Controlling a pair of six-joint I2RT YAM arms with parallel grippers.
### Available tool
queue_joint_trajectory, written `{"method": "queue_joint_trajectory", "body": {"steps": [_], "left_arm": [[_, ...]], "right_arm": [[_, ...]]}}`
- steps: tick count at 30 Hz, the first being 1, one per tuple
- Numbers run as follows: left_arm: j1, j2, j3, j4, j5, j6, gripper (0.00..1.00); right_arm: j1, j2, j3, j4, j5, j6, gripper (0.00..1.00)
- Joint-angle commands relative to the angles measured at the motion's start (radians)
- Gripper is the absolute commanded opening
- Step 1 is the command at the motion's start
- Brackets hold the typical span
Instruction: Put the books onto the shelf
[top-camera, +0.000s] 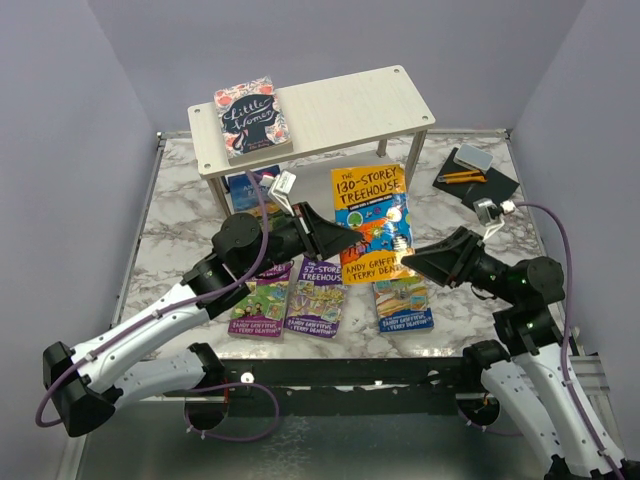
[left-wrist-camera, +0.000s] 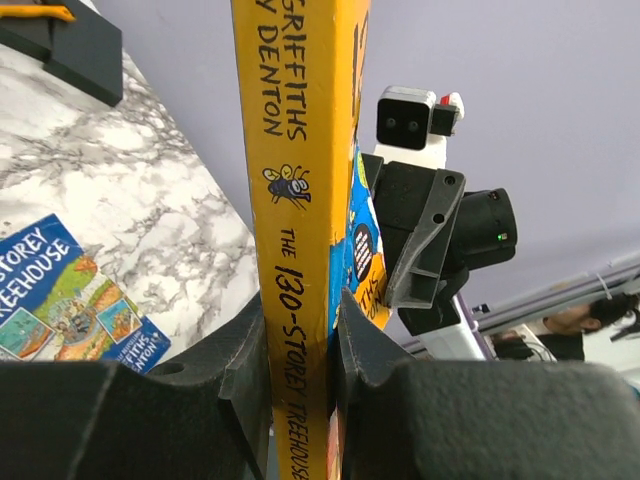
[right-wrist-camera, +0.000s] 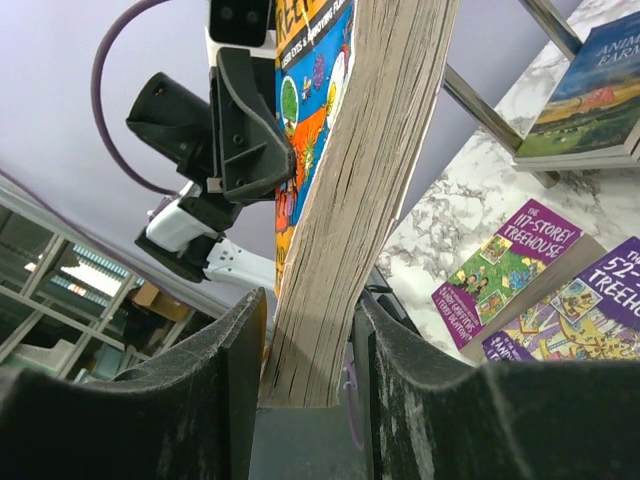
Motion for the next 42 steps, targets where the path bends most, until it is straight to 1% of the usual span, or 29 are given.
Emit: {"method": "queue_joint_trajectory", "body": {"steps": [1,6,12,16,19,22,23,25,26,27,29,30,32,34,35,37,38,40,42], "left_arm": [[0.003,-0.022,0.043,-0.019,-0.113,0.056,0.0],[0.002,-0.002,0.052,-0.006,-0.116,0.058,0.0],[0.003,0.008,0.052,0.018,-0.136,0.052,0.0],[0.003,0.011,0.052,0.023,-0.157,0.051,0.0],[0.003,0.02,0.054,0.031,-0.16,0.049,0.0],[0.003,0.027,0.057,0.038,-0.173,0.047,0.0],[0.002,0.028,0.059,0.037,-0.176,0.048,0.0],[0.002,0.028,0.063,0.033,-0.184,0.057,0.0],[0.003,0.026,0.064,0.024,-0.194,0.063,0.0],[0.002,0.021,0.064,0.011,-0.207,0.069,0.0],[0.002,0.011,0.062,-0.014,-0.233,0.09,0.01],[0.003,0.005,0.06,-0.022,-0.256,0.098,0.05],[0.003,-0.006,0.058,-0.037,-0.272,0.124,0.25],[0.003,-0.019,0.061,-0.061,-0.281,0.164,0.5],[0.003,-0.026,0.066,-0.079,-0.29,0.189,0.6],[0.004,-0.049,0.071,-0.125,-0.326,0.24,0.74],[0.004,-0.062,0.073,-0.149,-0.346,0.268,0.83],[0.004,-0.093,0.074,-0.208,-0.392,0.325,0.92],[0.004,-0.14,0.065,-0.269,-0.452,0.38,0.97]], "right_arm": [[0.005,0.045,0.067,0.018,0.01,-0.021,0.42],[0.006,0.1,0.099,0.034,0.007,-0.022,0.43],[0.018,0.139,0.136,-0.006,0.032,-0.062,0.43],[0.052,0.179,0.148,-0.007,0.046,-0.074,0.42],[0.085,0.199,0.163,-0.016,0.076,-0.094,0.39],[0.109,0.22,0.178,-0.014,0.09,-0.107,0.31],[0.113,0.226,0.185,-0.016,0.095,-0.112,0.27],[0.115,0.235,0.21,-0.049,0.112,-0.133,0.14],[0.116,0.238,0.223,-0.068,0.124,-0.148,0.05],[0.117,0.243,0.239,-0.087,0.133,-0.161,0.01],[0.117,0.259,0.266,-0.112,0.151,-0.182,0.01],[0.116,0.266,0.277,-0.116,0.157,-0.188,0.01],[0.117,0.285,0.299,-0.125,0.173,-0.198,0.01],[0.117,0.307,0.329,-0.129,0.189,-0.216,0.0],[0.117,0.32,0.351,-0.136,0.195,-0.226,0.0],[0.117,0.347,0.394,-0.143,0.213,-0.244,0.01],[0.117,0.362,0.428,-0.145,0.217,-0.254,0.0],[0.116,0.402,0.489,-0.171,0.238,-0.278,0.0],[0.116,0.448,0.543,-0.178,0.258,-0.293,0.01]]}}
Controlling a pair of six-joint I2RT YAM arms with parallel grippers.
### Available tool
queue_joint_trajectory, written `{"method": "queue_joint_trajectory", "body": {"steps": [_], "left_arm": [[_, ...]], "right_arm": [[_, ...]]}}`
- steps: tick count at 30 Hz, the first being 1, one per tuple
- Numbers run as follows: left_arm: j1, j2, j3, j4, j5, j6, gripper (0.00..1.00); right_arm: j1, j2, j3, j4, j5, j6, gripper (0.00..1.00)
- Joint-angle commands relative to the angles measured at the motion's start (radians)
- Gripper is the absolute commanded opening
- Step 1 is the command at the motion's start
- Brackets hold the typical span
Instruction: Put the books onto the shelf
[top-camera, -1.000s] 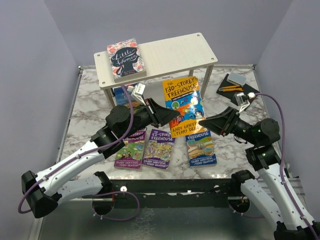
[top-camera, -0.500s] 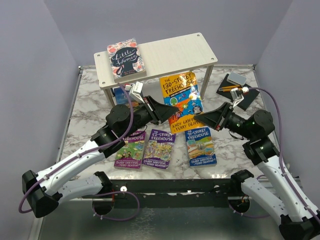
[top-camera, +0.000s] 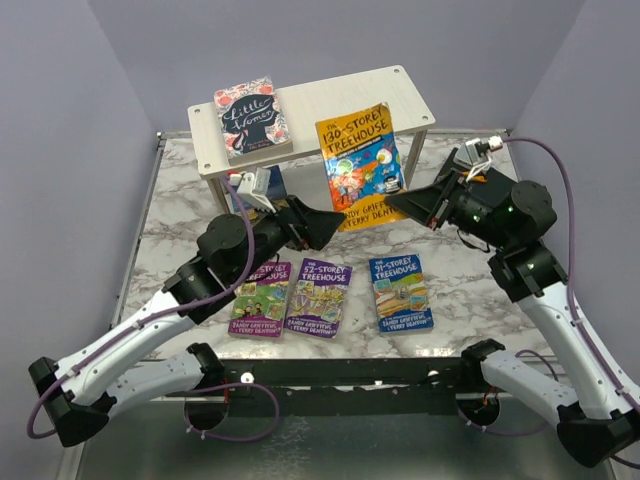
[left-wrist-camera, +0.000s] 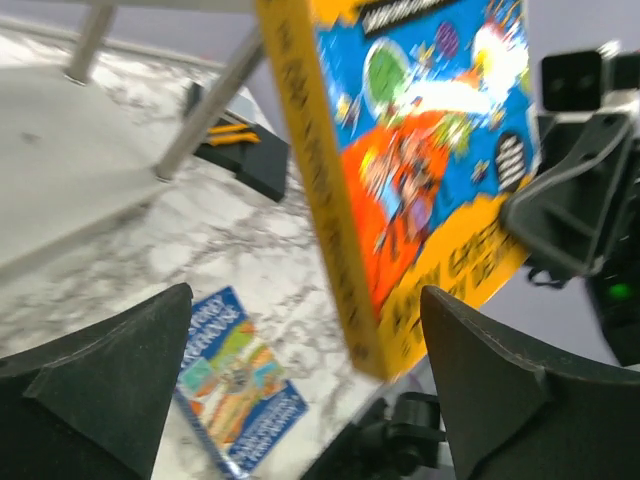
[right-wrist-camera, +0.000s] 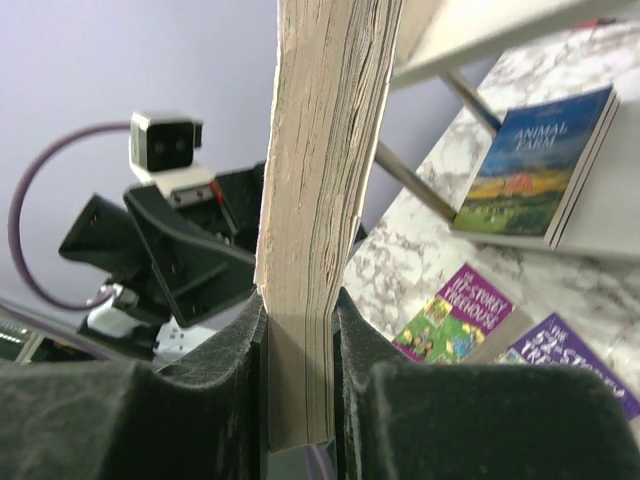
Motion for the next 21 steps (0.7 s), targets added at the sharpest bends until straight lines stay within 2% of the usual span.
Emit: {"method": "queue_joint_trajectory", "body": {"steps": [1,10,16,21], "left_arm": [[-0.002,-0.114,0.018,-0.168,-0.169,0.183,0.98],[-0.002,-0.308,-0.042,-0.371,-0.201,0.364,0.99],[-0.002,-0.332,-0.092,-0.437,-0.104,0.442,0.99],[-0.002,-0.341,-0.152,-0.442,-0.1,0.475,0.99]], "right_arm": [[0.0,0.077,0.154,0.03,0.07,-0.062,0.0],[0.004,0.369,0.433,0.071,-0.007,-0.042,0.0],[0.082,0.573,0.672,0.028,0.007,-0.053,0.01],[0.144,0.725,0.865,-0.04,0.046,-0.027,0.01]]}}
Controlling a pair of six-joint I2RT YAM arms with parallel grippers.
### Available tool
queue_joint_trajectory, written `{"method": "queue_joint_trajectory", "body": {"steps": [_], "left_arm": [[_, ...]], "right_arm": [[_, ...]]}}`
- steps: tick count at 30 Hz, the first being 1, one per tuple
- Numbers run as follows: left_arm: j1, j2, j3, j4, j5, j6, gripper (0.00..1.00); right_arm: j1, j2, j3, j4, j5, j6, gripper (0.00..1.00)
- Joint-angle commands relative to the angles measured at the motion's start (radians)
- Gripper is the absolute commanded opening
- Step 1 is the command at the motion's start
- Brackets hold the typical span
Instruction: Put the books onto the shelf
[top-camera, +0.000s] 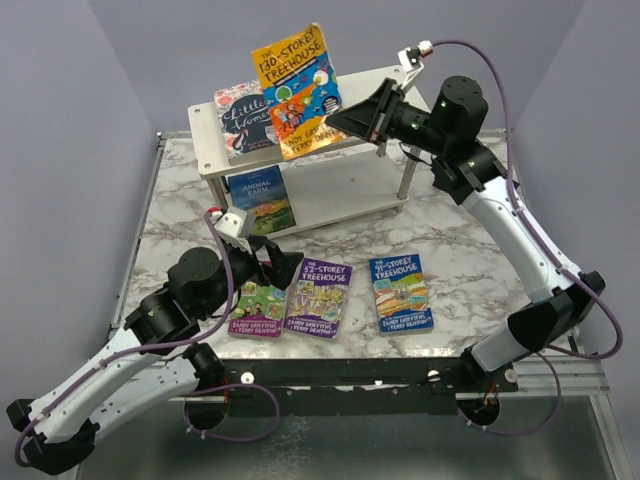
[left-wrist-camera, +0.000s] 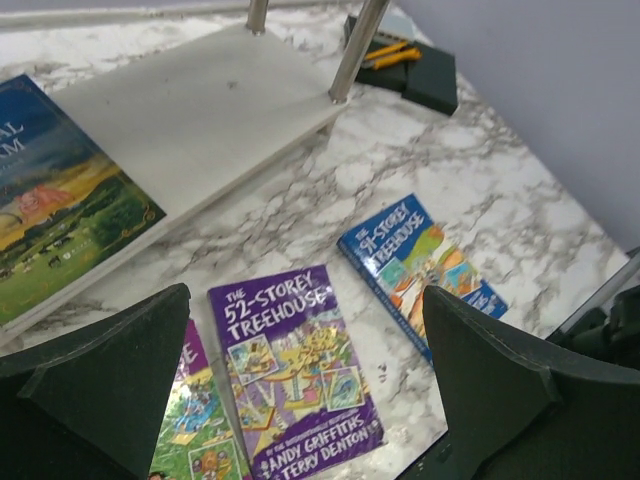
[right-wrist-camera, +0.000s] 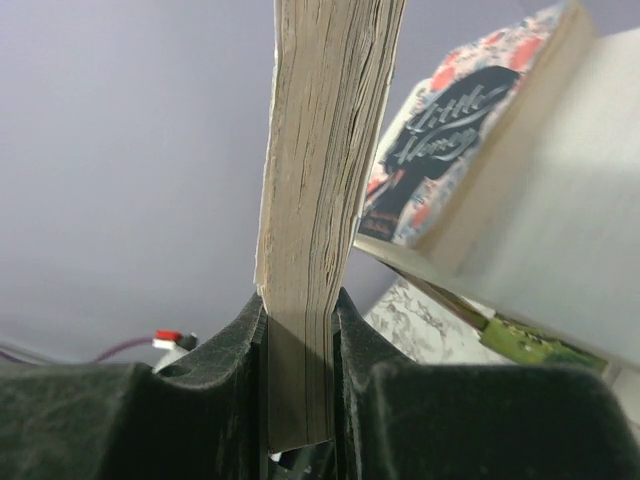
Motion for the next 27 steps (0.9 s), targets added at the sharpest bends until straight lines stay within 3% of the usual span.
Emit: {"method": "queue_joint_trajectory", "body": {"steps": [1,14,27], "left_arm": [[-0.002,-0.012,-0.049,-0.052,0.035,0.072,0.99],[-0.002,-0.059,-0.141,-0.037,0.114,0.098,0.99],[-0.002,-0.052,-0.147,-0.027,0.143,0.095,0.99]], "right_arm": [[0.061,0.097,0.186,-0.006,0.039,0.016,0.01],[0.173,0.378,0.516,-0.094,0.178,0.129,0.0],[0.192,0.484,0.561,-0.127,0.203,0.179,0.02]]}}
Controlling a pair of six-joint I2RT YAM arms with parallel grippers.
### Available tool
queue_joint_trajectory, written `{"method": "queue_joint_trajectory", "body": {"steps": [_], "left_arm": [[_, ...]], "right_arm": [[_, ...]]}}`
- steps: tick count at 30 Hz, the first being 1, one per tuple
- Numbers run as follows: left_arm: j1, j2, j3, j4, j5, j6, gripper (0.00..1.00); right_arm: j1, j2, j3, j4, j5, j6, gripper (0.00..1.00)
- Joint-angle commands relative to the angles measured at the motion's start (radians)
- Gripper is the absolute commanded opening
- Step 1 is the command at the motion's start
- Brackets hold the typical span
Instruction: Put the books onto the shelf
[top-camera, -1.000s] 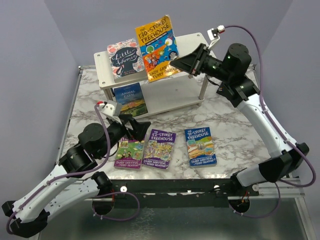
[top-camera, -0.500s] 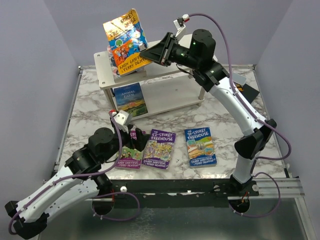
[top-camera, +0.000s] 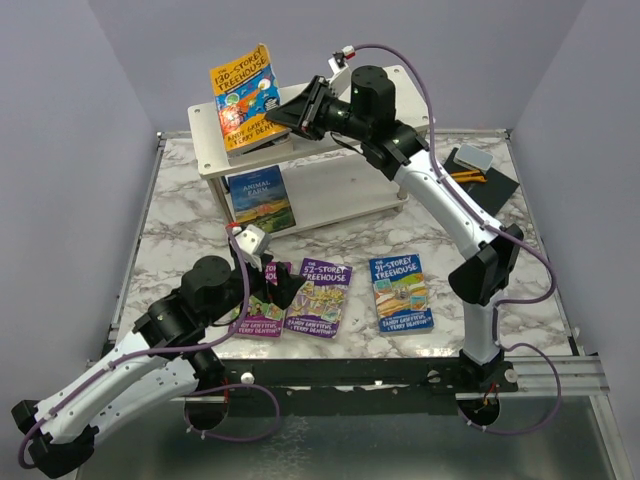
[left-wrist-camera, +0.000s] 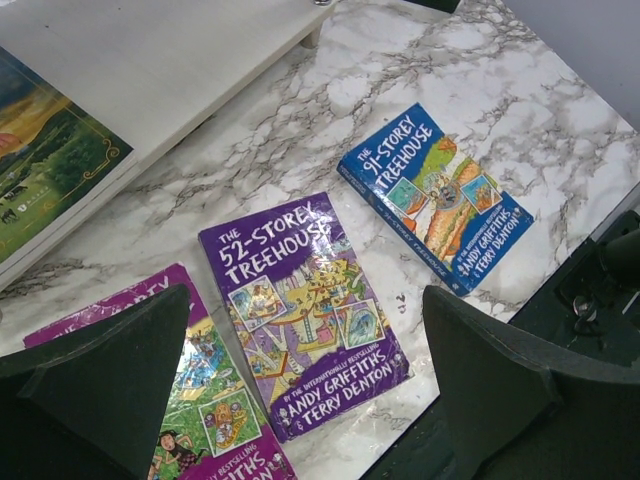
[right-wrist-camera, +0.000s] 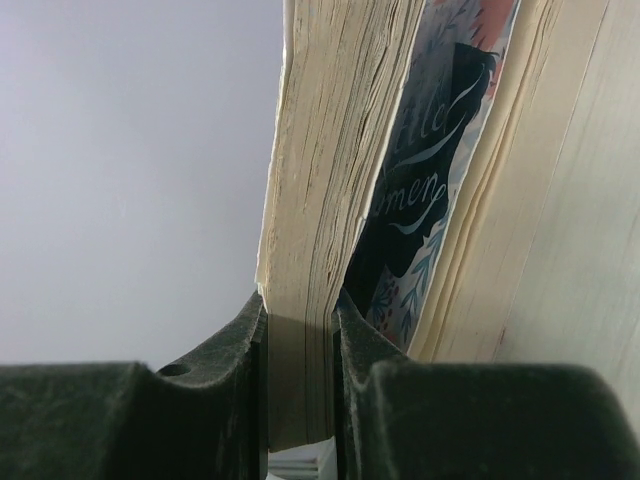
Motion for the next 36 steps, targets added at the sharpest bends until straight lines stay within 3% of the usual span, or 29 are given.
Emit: {"method": "queue_joint_trajectory", "body": {"steps": [1,10,22,36], "left_arm": [[-0.002,-0.015,-0.008,0.018,0.023,0.018,0.99],[-0.002,-0.021,-0.008,0.018,0.013,0.02,0.99],[-0.002,-0.024,-0.006,0.017,0.005,0.022,0.99],[-0.003,-0.027,-0.005,0.018,-0.006,0.023,0.99]], "right_arm": [[0.013,0.022,0.078,0.034,0.019,0.011,0.03],[0.013,0.043,0.093,-0.017,0.006,-0.004,0.13],[0.014,0.022,0.063,-0.069,0.019,-0.049,0.42],[0.014,-0.044,0.037,-0.139,0.117,-0.148,0.63]]}}
